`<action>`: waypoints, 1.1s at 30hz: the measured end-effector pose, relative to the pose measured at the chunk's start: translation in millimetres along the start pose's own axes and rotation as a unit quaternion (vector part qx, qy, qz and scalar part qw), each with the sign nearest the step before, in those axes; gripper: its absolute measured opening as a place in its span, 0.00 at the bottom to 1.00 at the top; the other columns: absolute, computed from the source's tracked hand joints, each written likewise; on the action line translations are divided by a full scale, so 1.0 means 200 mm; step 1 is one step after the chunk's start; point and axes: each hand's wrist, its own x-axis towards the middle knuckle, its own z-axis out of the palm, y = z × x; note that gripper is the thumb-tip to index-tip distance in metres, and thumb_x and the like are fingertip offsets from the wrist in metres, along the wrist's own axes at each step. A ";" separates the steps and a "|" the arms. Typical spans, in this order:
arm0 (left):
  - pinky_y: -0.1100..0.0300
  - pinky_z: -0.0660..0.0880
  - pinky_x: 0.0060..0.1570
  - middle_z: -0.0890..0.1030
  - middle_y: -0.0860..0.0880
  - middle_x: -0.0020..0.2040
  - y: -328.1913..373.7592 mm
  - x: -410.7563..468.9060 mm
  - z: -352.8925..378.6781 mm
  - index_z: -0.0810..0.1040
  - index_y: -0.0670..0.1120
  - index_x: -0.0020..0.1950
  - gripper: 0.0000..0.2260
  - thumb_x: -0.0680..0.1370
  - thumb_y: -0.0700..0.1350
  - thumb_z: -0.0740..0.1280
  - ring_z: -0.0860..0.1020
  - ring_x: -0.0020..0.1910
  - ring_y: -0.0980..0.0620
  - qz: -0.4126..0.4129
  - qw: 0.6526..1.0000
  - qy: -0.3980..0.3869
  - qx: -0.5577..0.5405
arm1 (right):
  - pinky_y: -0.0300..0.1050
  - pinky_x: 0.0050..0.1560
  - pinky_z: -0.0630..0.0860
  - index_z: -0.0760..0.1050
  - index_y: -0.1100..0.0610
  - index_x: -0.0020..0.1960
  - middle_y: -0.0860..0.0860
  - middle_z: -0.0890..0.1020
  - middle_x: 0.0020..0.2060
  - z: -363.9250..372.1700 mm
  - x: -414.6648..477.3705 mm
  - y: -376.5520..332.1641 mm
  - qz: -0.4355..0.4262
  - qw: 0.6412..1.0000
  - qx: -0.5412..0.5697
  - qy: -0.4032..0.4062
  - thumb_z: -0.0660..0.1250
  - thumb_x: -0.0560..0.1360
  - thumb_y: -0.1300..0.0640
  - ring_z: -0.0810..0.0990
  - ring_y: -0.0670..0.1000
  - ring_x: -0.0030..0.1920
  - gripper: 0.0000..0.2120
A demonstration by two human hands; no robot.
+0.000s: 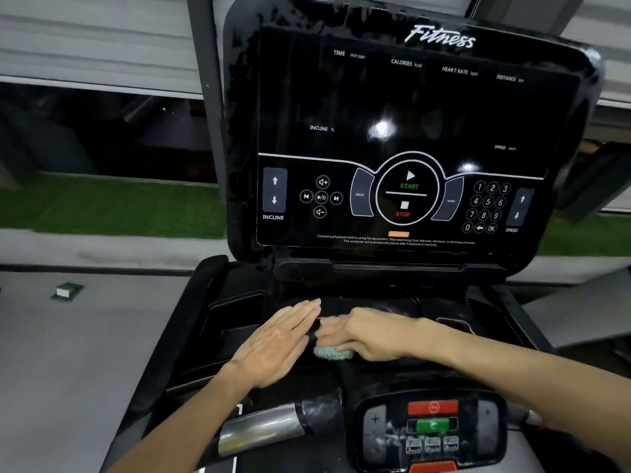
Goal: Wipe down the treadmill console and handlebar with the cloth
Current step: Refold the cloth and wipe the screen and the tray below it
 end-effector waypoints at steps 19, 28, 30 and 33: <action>0.64 0.39 0.76 0.47 0.57 0.80 0.02 0.00 -0.01 0.50 0.49 0.81 0.25 0.84 0.46 0.51 0.44 0.78 0.63 -0.015 1.000 -0.003 -0.007 | 0.39 0.69 0.66 0.75 0.52 0.67 0.43 0.75 0.66 -0.11 -0.14 -0.05 0.046 0.978 0.190 -0.069 0.60 0.81 0.58 0.71 0.39 0.67 0.15; 0.61 0.45 0.77 0.47 0.56 0.80 0.09 0.05 -0.04 0.50 0.47 0.81 0.28 0.82 0.56 0.43 0.45 0.79 0.61 -0.025 0.999 -0.022 -0.021 | 0.46 0.74 0.60 0.64 0.56 0.75 0.50 0.64 0.74 0.01 -0.20 0.18 0.088 0.994 0.005 0.065 0.57 0.82 0.61 0.61 0.48 0.75 0.21; 0.61 0.45 0.77 0.47 0.56 0.81 0.13 0.10 -0.04 0.50 0.48 0.81 0.28 0.83 0.56 0.43 0.45 0.78 0.61 -0.026 0.999 -0.024 -0.041 | 0.49 0.72 0.64 0.60 0.54 0.76 0.50 0.62 0.75 0.05 -0.24 0.23 0.117 0.990 -0.039 0.062 0.55 0.83 0.56 0.61 0.49 0.75 0.22; 0.61 0.47 0.77 0.49 0.56 0.80 0.19 0.16 -0.03 0.52 0.47 0.81 0.28 0.82 0.56 0.44 0.48 0.79 0.60 -0.038 0.998 -0.027 -0.051 | 0.47 0.74 0.61 0.59 0.54 0.77 0.48 0.59 0.76 0.07 -0.33 0.22 0.098 0.993 -0.057 0.033 0.55 0.82 0.51 0.57 0.46 0.76 0.24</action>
